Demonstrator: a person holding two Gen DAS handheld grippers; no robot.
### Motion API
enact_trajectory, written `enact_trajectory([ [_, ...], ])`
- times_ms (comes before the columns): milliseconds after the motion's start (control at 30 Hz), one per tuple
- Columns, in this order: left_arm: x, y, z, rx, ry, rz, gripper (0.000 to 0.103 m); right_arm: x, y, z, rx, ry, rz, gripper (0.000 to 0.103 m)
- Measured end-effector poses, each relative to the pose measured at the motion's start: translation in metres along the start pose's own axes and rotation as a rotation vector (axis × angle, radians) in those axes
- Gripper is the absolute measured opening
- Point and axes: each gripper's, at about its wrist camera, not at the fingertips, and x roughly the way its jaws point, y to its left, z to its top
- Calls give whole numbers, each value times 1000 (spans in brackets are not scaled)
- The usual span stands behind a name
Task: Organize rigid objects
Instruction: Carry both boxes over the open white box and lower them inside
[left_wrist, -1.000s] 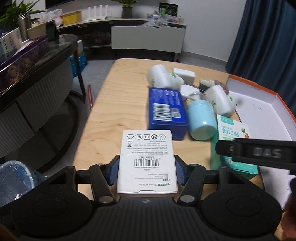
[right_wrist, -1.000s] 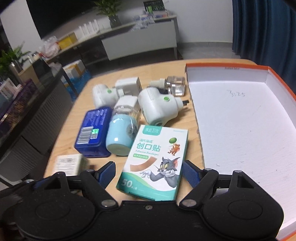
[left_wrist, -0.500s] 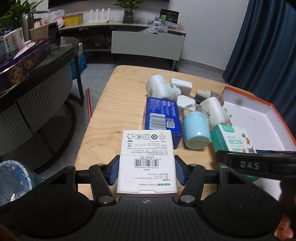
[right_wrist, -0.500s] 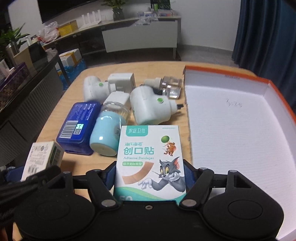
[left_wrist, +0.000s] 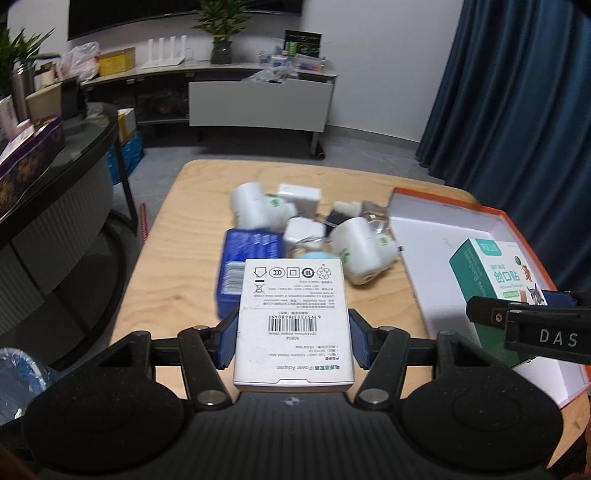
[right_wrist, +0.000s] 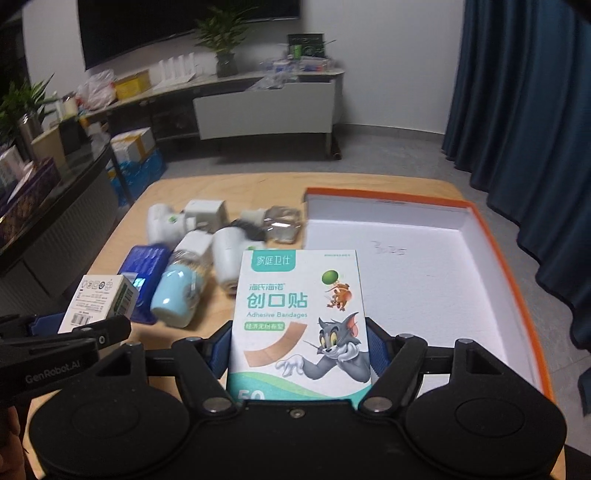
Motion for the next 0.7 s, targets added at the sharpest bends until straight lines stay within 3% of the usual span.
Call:
enact_trajectory([
  [400,4,-50,17,64,32,-76,60,-19,-54,-8,73,-38,-50,84],
  [700,10,-93,24,81,9,-149,60,-27,-89,-11,91,-76,-88,84],
])
